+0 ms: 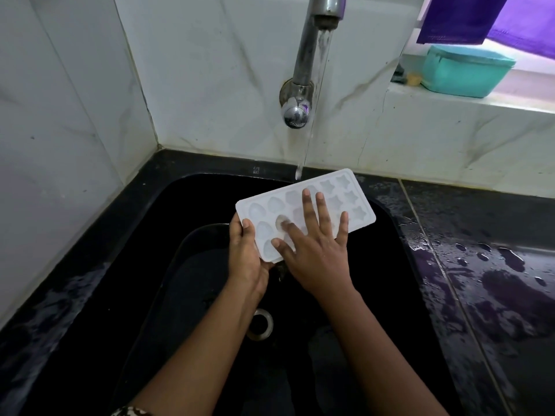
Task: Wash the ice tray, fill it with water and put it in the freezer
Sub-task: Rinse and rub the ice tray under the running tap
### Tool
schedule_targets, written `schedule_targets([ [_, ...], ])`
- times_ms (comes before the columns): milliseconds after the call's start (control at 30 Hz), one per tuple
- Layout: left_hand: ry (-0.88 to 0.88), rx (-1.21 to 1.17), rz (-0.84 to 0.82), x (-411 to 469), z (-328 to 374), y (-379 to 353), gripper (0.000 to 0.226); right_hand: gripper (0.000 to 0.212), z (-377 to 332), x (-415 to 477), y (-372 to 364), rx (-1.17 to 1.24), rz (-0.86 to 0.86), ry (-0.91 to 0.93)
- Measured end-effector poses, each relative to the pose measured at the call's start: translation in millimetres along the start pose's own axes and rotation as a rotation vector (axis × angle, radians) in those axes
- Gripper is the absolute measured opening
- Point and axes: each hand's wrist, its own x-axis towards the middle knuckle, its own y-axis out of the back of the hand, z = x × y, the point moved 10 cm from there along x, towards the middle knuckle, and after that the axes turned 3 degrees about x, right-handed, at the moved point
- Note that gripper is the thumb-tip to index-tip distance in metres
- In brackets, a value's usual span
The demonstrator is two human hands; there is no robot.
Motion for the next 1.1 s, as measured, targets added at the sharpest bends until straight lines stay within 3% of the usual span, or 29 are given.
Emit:
schedule_targets([
  [100,-0.001,0.016,0.02,-2,-2,3,0.031,0.052,-11,1,4,0.019,-0.019,-0.032],
  [200,0.012,-0.026,0.024,-3,-2,2,0.029,0.04,1,6,-5,0.294,-0.209,-0.166],
  [300,0.024,-0.042,0.041,-1,-1,3,0.029,0.022,19,11,6,0.424,-0.241,-0.249],
  [567,0.062,-0.068,0.046,-3,-7,2,0.029,0.03,5,2,-1,0.12,-0.337,-0.019],
  [733,0.046,-0.072,0.055,-3,-3,4,0.029,0.029,5,1,-5,0.129,-0.402,0.0],
  [900,0.02,-0.132,0.039,-3,2,1,0.031,0.032,-6,-2,2,0.049,-0.26,0.058],
  [1000,0.013,-0.138,0.082,1,5,10,0.033,0.038,-13,-4,-10,0.126,-0.357,0.093],
  [1100,0.024,-0.087,0.075,-2,2,8,0.032,0.03,2,0,-8,0.14,-0.392,0.043],
])
